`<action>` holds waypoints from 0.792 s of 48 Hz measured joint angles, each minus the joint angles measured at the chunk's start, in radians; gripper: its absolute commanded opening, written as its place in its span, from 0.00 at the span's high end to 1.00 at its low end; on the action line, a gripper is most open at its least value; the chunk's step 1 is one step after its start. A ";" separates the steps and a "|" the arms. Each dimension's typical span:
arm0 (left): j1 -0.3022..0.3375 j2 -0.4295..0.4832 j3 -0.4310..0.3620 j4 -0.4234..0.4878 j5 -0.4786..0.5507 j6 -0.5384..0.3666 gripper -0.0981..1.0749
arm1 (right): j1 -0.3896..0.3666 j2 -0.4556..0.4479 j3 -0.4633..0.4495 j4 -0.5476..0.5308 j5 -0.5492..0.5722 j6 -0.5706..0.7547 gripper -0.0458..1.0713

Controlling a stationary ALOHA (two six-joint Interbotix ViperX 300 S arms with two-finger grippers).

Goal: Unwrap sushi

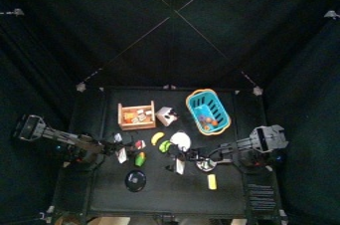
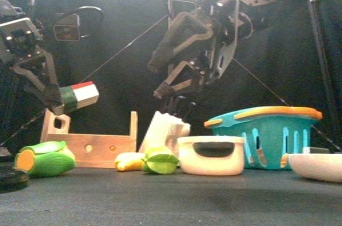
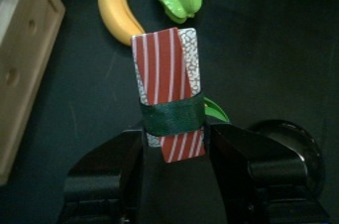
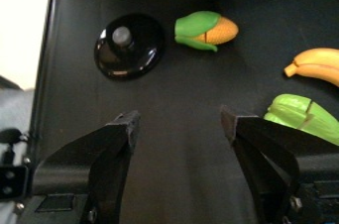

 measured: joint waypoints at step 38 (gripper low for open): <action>0.080 0.002 -0.064 0.588 -0.044 0.000 0.32 | -0.074 -0.072 -0.044 0.609 -0.132 0.002 0.05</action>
